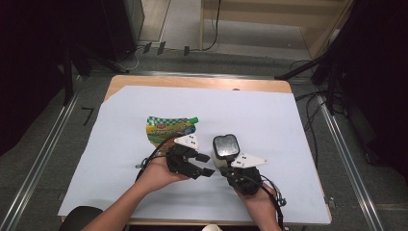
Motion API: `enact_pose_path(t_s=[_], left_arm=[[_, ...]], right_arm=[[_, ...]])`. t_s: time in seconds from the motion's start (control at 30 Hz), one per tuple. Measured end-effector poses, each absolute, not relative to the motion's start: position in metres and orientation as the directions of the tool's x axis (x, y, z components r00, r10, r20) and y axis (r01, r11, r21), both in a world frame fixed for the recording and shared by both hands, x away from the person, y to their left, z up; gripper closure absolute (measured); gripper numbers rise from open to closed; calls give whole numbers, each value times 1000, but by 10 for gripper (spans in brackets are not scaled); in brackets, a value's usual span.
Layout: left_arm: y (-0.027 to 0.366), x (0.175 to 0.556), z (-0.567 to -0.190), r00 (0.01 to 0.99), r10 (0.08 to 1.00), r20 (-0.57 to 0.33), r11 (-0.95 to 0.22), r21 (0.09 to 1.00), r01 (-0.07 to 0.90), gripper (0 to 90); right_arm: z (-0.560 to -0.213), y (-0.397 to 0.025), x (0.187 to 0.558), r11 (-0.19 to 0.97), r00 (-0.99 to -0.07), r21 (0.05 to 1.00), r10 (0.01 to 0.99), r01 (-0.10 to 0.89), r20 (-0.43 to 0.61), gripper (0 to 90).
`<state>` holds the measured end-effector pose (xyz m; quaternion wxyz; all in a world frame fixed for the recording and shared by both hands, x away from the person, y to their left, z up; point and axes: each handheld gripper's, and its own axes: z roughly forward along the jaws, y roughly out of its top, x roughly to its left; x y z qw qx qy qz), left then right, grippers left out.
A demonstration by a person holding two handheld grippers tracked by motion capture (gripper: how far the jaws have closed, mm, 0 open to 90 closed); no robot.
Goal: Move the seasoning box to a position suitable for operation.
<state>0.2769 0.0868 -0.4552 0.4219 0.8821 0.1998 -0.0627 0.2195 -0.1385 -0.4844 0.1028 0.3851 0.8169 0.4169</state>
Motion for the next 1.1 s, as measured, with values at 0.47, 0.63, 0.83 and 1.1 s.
enact_pose_path(t_s=[0.47,0.63,0.83,1.1], left_arm=[[86,277,-456,911,301,-282,-569,713,409,434],[86,277,-457,913,301,-274,-578,709,404,433],[86,277,-457,912,303,-278,-574,711,407,432],[87,278,-457,910,307,-280,-569,712,411,430]], right_arm=[[-484,-156,222,326,-654,754,736,570,176,900],[-484,-161,222,324,-648,755,742,571,172,900],[-484,-168,223,322,-641,753,749,575,169,900],[-484,-183,230,309,-619,743,765,594,177,900]])
